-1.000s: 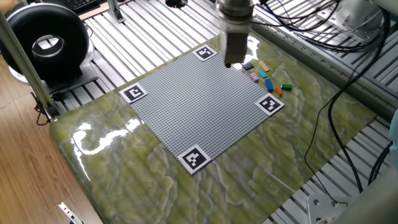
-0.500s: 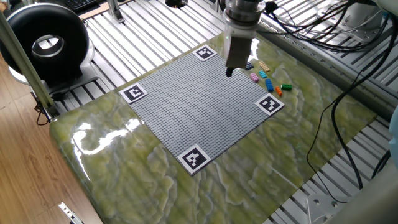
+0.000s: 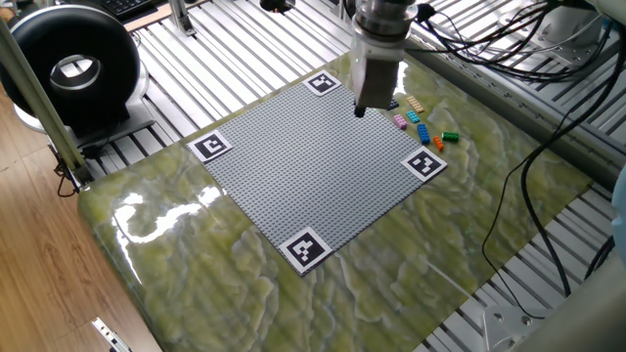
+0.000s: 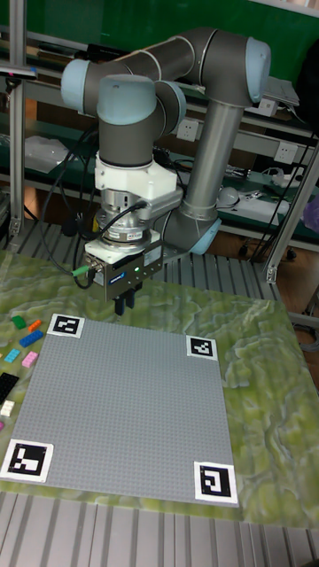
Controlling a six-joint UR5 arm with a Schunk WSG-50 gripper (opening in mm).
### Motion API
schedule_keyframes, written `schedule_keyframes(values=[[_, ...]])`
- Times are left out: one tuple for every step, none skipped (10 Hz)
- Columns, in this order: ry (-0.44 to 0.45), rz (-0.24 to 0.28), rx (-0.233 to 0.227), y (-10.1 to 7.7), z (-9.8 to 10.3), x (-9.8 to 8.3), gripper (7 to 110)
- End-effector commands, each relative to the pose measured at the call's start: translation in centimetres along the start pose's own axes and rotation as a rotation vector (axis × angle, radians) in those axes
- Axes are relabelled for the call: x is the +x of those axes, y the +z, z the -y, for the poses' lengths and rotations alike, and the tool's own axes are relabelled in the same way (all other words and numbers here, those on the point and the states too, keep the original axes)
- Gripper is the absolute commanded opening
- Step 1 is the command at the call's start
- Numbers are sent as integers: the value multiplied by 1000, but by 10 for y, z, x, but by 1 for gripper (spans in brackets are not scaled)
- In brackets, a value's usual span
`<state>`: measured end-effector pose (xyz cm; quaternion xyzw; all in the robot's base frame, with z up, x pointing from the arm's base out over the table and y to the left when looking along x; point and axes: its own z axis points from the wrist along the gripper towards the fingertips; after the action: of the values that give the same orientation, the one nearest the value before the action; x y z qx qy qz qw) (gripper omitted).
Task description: Stack small Lego blocks one on top of the other
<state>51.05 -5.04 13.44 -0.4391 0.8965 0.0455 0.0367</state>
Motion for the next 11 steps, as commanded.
schedule_keyframes(values=[[23,-51,69,5,30,34,22],[63,-49,66,11,34,45,22],[95,-54,68,14,39,58,22],[90,-71,86,14,52,68,22],[98,-72,76,13,56,74,22],[105,-77,72,12,59,79,22],[112,-83,74,11,60,81,22],[136,-78,66,11,58,80,22],[159,-73,62,12,57,79,22],[166,-62,51,12,54,76,22],[176,-69,28,12,48,77,22]])
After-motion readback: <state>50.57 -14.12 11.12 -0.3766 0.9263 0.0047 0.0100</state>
